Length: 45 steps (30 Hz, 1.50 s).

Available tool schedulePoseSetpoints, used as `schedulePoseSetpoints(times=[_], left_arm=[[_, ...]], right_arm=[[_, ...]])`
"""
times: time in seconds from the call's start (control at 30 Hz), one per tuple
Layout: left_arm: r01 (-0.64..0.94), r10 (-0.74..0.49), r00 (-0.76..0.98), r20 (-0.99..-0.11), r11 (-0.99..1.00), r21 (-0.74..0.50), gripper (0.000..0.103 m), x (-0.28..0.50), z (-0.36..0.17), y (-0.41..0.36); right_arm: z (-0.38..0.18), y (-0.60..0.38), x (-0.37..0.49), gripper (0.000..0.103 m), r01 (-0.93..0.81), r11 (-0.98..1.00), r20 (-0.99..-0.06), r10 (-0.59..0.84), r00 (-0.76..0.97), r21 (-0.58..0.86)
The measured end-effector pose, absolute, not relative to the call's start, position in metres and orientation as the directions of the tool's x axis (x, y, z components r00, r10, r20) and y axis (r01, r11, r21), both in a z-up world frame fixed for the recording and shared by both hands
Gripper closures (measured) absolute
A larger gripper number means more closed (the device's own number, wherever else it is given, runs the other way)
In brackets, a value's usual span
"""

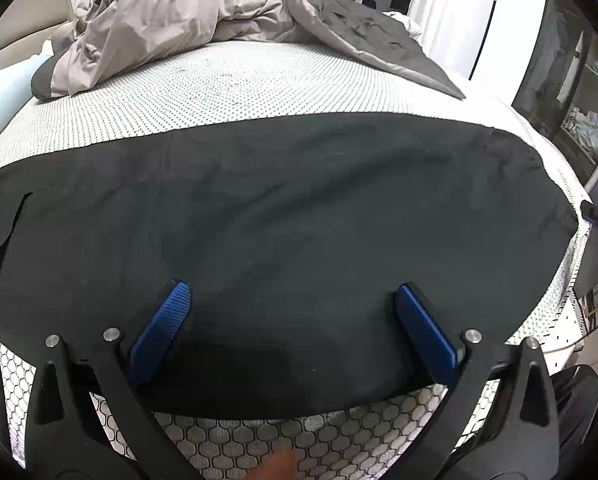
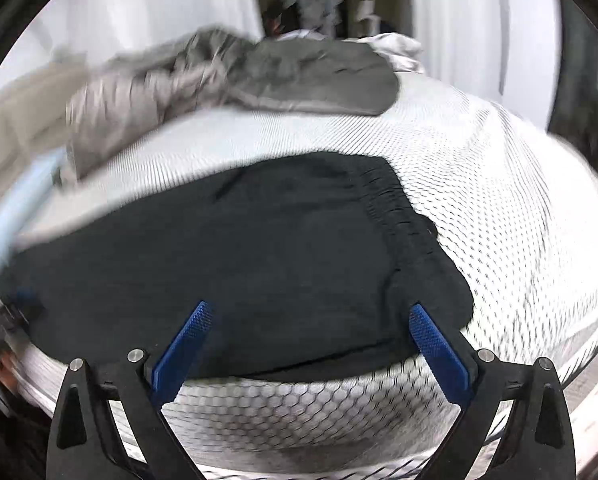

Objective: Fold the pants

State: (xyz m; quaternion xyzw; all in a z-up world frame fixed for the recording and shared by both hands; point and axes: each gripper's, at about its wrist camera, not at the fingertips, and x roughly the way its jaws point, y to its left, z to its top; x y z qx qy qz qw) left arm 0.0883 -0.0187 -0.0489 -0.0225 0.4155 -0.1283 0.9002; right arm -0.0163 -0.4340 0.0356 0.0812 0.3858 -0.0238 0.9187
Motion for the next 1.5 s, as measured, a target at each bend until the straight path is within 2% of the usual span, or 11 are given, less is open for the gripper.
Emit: schedulePoseSetpoints(times=[0.1, 0.2, 0.67, 0.73, 0.8, 0.9, 1.03, 1.23, 1.33, 1.47, 1.5], left_arm=[[0.231, -0.275, 0.638, -0.719, 0.959, -0.162, 0.001, 0.083, -0.043, -0.018], [0.250, -0.293, 0.650, -0.701, 0.954, -0.167, 0.001, 0.078, -0.037, -0.018], [0.239, -0.295, 0.658, -0.693, 0.954, -0.180, 0.001, 0.073, -0.034, -0.010], [0.234, -0.286, 0.661, -0.693, 0.957, -0.171, 0.001, 0.073, -0.034, -0.011], [0.227, -0.271, 0.669, -0.692, 0.961, -0.156, 0.001, 0.073, -0.033, -0.010], [0.212, -0.266, 0.682, -0.682, 0.963, -0.163, 0.001, 0.072, -0.030, -0.004], [0.175, -0.250, 0.702, -0.667, 0.968, -0.180, 0.001, 0.072, -0.025, 0.009], [0.109, -0.236, 0.719, -0.654, 0.967, -0.229, 0.001, 0.071, -0.023, 0.037], [0.072, -0.210, 0.731, -0.649, 0.970, -0.233, 0.001, 0.071, -0.021, 0.050], [-0.055, -0.142, 0.754, -0.642, 0.959, -0.277, 0.001, 0.071, -0.020, 0.084], [-0.108, -0.115, 0.754, -0.646, 0.949, -0.295, 0.001, 0.071, -0.022, 0.097]], right_arm=[[0.029, -0.464, -0.045, 0.002, 0.194, 0.884, -0.655, 0.151, 0.741, 0.424], [0.007, -0.487, -0.055, 0.007, 0.218, 0.762, -0.607, 0.272, 0.746, 0.609], [-0.005, -0.514, -0.002, 0.013, 0.191, 0.668, -0.525, 0.342, 0.780, 0.719], [-0.010, -0.517, 0.013, 0.028, 0.221, 0.653, -0.539, 0.335, 0.773, 0.724], [-0.007, -0.516, 0.017, 0.068, 0.236, 0.666, -0.544, 0.300, 0.783, 0.707], [0.014, -0.496, 0.025, 0.080, 0.196, 0.720, -0.519, 0.258, 0.815, 0.665], [0.049, -0.454, 0.033, 0.082, 0.070, 0.752, -0.446, 0.310, 0.840, 0.655], [0.101, -0.335, 0.066, 0.083, -0.216, 0.860, -0.467, 0.443, 0.765, 0.462], [0.115, -0.256, 0.090, 0.083, -0.428, 0.799, -0.464, 0.596, 0.656, 0.421], [0.099, -0.158, 0.109, 0.075, -0.644, 0.663, -0.570, 0.717, 0.401, 0.380], [0.090, -0.145, 0.111, 0.064, -0.669, 0.638, -0.588, 0.726, 0.357, 0.381]])
